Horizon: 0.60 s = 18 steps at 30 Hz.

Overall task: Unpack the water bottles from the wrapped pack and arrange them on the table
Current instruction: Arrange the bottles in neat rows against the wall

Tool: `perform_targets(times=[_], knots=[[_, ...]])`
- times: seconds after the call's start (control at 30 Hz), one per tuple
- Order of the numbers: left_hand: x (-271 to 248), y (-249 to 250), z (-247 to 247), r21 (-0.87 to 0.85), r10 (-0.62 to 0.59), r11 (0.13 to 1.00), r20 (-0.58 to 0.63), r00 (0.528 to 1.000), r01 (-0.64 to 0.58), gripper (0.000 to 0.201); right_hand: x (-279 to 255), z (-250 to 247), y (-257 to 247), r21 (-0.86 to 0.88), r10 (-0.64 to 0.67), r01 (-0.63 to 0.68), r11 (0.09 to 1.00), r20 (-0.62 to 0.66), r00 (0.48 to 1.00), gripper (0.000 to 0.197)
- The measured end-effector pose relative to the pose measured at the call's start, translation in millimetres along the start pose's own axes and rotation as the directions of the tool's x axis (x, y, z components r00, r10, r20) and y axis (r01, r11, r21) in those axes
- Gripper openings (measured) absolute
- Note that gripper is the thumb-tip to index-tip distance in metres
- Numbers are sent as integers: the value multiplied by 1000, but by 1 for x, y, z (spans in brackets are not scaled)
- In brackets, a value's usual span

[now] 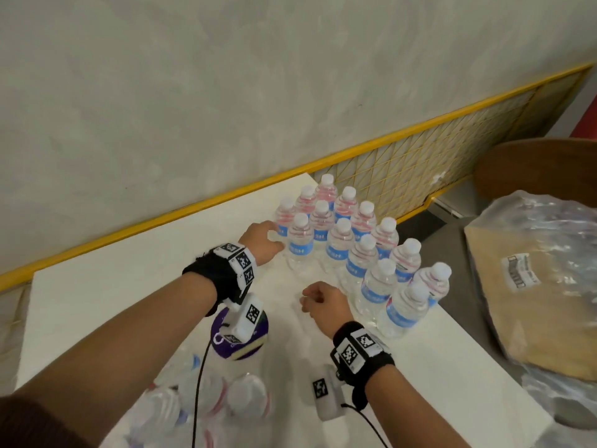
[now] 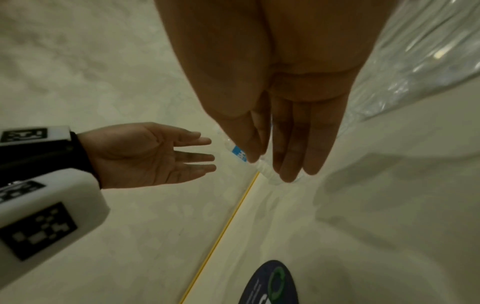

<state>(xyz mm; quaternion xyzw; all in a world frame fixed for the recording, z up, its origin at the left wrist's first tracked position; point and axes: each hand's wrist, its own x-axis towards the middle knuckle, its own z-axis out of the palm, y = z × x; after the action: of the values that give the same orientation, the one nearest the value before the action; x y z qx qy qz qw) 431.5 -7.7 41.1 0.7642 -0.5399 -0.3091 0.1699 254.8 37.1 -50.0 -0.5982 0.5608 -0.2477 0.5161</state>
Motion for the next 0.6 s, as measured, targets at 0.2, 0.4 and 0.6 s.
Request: perform_targets(times=[0.2, 0.4, 0.6], knots=[[-79, 13, -9, 316, 40, 933, 384, 922, -172, 45, -72, -6, -11, -49, -76, 80, 996, 82, 994, 14], [-143, 7, -3, 491, 20, 823, 477, 879, -285, 47, -144, 12, -28, -146, -71, 116, 983, 280, 957, 14], [-189, -6, -5, 539, 59, 751, 520, 852, -381, 54, -201, 47, -41, -363, 13, 240, 900, 573, 819, 25]])
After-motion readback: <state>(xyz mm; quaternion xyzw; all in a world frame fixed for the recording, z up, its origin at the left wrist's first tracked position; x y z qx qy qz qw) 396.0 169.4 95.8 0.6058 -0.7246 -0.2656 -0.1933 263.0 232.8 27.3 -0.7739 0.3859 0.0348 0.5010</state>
